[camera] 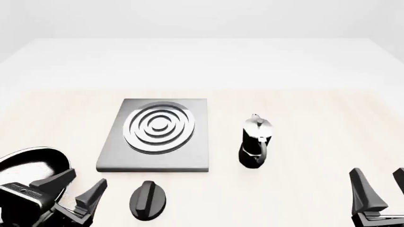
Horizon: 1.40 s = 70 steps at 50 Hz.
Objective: Turn on the stove and put the frying pan on it.
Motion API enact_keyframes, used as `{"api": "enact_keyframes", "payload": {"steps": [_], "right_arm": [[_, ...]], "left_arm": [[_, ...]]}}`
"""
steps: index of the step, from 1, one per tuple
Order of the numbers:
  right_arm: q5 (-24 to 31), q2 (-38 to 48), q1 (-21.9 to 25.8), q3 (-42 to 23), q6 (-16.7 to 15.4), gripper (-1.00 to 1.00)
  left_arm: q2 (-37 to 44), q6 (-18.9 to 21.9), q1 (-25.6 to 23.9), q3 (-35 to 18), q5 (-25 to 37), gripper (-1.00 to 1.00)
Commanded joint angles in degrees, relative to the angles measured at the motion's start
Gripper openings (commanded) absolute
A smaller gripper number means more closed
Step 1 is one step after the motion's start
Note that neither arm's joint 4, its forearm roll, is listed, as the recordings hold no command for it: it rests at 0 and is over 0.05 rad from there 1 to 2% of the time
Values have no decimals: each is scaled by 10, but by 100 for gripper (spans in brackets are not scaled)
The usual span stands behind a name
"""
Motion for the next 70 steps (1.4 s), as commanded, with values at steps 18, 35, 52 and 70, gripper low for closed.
{"api": "enact_keyframes", "payload": {"steps": [18,35,52,70], "right_arm": [[0,0,0,0,0,100],[0,0,0,0,0,100],[0,0,0,0,0,100],[0,0,0,0,0,100]], "left_arm": [[183,-65,-76,15,-104,100],[257,-91,-114,22,-150,100],[337,-115,-155,23,-207,100],[403,-137,-171,25,-256,100]]}}
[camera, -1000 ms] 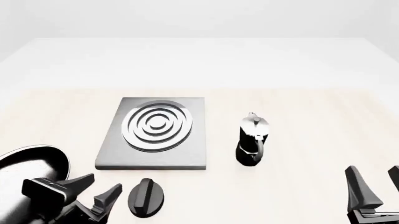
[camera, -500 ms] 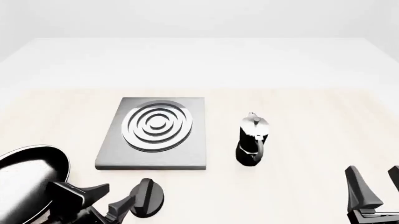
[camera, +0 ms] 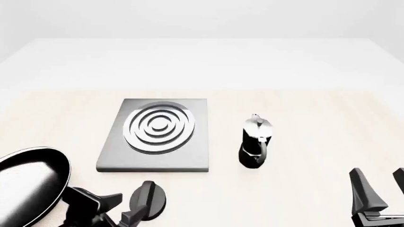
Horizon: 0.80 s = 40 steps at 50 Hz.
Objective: Turn on the stove and put the frying pan on it.
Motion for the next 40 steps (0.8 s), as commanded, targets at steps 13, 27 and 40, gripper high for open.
{"api": "enact_keyframes", "payload": {"steps": [13,27,40], "right_arm": [[0,0,0,0,0,100],[0,0,0,0,0,100],[0,0,0,0,0,100]], "left_arm": [[87,-24,-33,1,-61,100],[120,-31,-60,-4,-86,100],[156,-37,-78,-5,-117,100]]}}
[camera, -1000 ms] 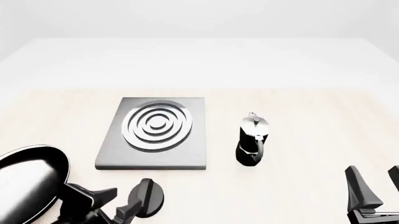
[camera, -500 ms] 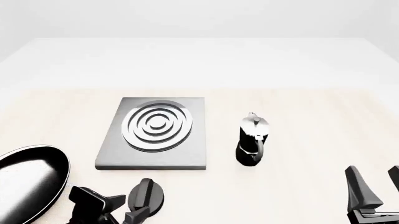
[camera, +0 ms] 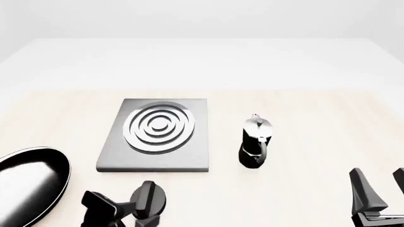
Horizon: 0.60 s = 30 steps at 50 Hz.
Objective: Turn on the stove and put the frying pan on it.
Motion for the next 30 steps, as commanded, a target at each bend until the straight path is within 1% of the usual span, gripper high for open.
{"api": "enact_keyframes", "payload": {"steps": [1,13,25,27,30], "right_arm": [[0,0,0,0,0,100],[0,0,0,0,0,100],[0,0,0,0,0,100],[0,0,0,0,0,100],[0,0,0,0,0,100]], "left_arm": [[29,-7,-17,-1,-25,100],[41,-12,-32,-4,-31,100],[32,-15,-44,-16,-13,100],[50,-15,-46,-11,-37,100],[53,-11,-52,-18,-35,100]]}}
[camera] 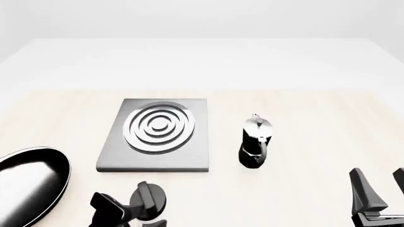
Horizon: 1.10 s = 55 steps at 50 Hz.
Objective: Turn on the stove and put the frying pan on it.
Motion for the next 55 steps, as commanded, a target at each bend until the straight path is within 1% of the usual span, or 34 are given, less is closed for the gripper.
{"api": "enact_keyframes", "payload": {"steps": [1,3,10,17,24,27,31,34,38,41,44,45,46,48,53,55], "right_arm": [[0,0,0,0,0,100],[0,0,0,0,0,100],[0,0,0,0,0,100],[0,0,0,0,0,100],[0,0,0,0,0,100],[0,0,0,0,0,100],[0,0,0,0,0,100],[0,0,0,0,0,100],[0,0,0,0,0,100],[0,0,0,0,0,100],[0,0,0,0,0,100],[0,0,0,0,0,100],[0,0,0,0,0,100],[0,0,0,0,0,100],[0,0,0,0,0,100],[0,0,0,0,0,100]], "left_arm": [[17,3,-15,-12,-9,100],[20,8,-15,-17,-9,100],[14,6,-25,-25,2,100],[18,7,-22,-21,-5,100],[-32,19,7,-17,47,100],[-73,33,34,-10,89,100],[-134,39,41,-10,160,100],[-194,59,58,-19,236,100],[-254,78,85,-30,309,100],[-324,97,105,-39,399,100],[-386,124,137,-57,488,100],[-401,125,139,-64,510,100],[-432,129,153,-81,553,100],[-466,152,176,-108,603,100],[-513,170,205,-159,673,100],[-531,186,238,-182,695,100]]}}
